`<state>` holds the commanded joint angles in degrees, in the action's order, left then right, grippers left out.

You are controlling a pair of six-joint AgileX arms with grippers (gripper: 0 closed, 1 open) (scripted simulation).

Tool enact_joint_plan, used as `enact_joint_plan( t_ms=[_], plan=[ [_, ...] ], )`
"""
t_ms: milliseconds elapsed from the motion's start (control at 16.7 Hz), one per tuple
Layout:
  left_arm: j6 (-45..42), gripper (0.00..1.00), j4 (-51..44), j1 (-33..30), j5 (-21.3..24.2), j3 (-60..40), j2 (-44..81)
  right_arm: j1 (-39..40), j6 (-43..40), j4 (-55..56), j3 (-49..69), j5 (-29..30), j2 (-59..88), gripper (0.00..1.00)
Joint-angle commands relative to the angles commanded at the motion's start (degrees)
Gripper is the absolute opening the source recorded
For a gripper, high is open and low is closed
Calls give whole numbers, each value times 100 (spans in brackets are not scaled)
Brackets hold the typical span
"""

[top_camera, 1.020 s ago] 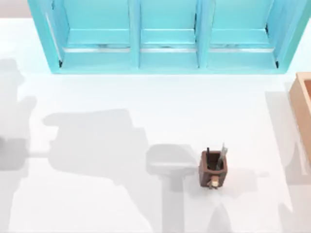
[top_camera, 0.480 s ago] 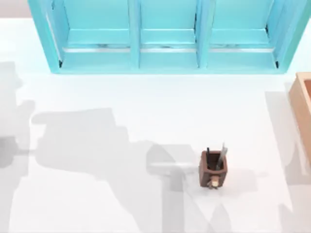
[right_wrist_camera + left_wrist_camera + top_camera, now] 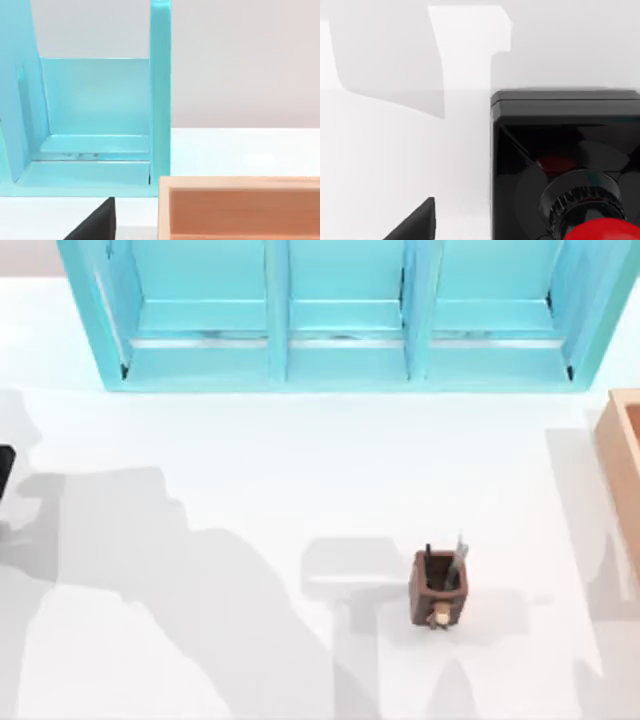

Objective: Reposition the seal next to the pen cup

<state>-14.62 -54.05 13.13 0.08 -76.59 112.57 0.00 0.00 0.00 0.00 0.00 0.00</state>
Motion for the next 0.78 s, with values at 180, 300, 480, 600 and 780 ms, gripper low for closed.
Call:
enact_joint_plan(
  t_ms=[180, 300, 480, 600, 780],
  plan=[
    [0, 100, 0, 0, 0, 0, 0, 0, 0, 0, 0, 0, 0, 100],
    [0, 85, 0, 0, 0, 0, 0, 0, 0, 0, 0, 0, 0, 100],
    [0, 62, 0, 0, 0, 0, 0, 0, 0, 0, 0, 0, 0, 100],
    [0, 47, 0, 0, 0, 0, 0, 0, 0, 0, 0, 0, 0, 100],
    [0, 25, 0, 0, 0, 0, 0, 0, 0, 0, 0, 0, 0, 100]
  ],
)
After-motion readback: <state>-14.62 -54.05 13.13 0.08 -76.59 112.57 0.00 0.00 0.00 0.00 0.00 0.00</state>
